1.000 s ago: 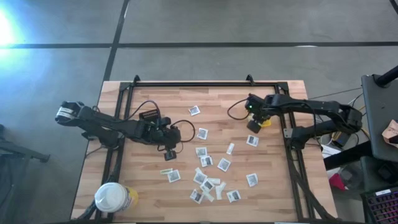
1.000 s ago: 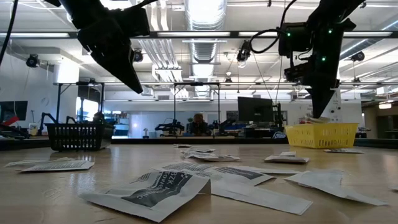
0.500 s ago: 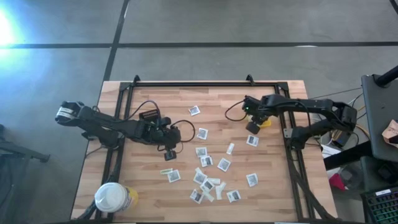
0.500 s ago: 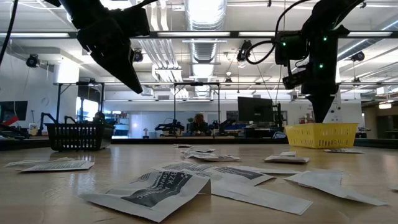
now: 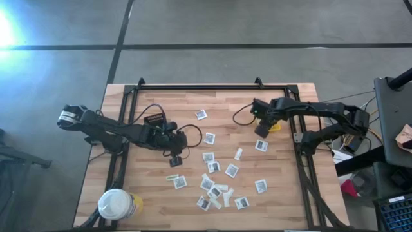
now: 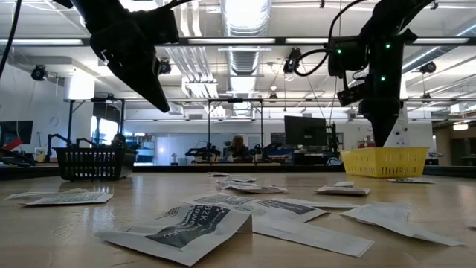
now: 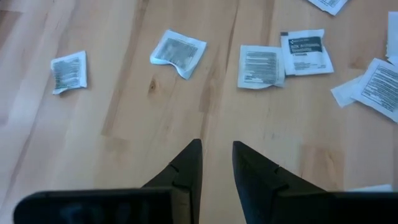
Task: Pick & Place First Aid Supplies
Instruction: Put the green bandage into the black bin
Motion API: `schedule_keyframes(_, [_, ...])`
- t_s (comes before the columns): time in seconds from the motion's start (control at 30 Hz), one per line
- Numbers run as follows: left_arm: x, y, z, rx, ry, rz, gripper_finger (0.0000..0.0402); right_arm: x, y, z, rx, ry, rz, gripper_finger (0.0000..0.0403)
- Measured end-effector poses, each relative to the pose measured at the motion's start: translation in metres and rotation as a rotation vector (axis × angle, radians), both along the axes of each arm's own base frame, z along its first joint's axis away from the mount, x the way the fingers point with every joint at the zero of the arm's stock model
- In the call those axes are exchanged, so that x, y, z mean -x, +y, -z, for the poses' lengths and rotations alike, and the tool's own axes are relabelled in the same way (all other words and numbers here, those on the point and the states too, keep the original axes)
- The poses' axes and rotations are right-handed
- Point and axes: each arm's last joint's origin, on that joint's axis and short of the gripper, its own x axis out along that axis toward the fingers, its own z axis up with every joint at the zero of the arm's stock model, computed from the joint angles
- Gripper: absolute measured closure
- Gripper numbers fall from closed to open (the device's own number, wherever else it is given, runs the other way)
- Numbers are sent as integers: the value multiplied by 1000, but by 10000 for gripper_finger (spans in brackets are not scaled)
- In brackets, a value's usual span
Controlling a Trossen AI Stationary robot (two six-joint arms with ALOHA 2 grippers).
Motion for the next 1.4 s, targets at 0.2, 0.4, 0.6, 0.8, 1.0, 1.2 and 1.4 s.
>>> schedule_keyframes(0.2, [-2,-4,-5,109,3,65,319,-4,4,-17,11,-70,64,278])
schedule_keyframes(0.4, [0,-11,-8,210,25,98,319,-11,21,-30,32,-133,-1,289])
schedule_keyframes(0.6, [4,-23,-7,251,53,120,319,-20,39,-36,38,-191,-64,306])
schedule_keyframes(0.8, [10,-45,-7,333,78,169,319,-24,52,-38,31,-214,-91,323])
schedule_keyframes(1.0, [17,-69,-3,400,114,160,319,-28,60,-40,31,-240,-117,336])
schedule_keyframes(1.2, [24,-88,2,469,154,105,319,-29,63,-41,28,-245,-125,338])
schedule_keyframes(1.4, [31,-105,6,552,216,74,319,-29,63,-41,27,-248,-118,329])
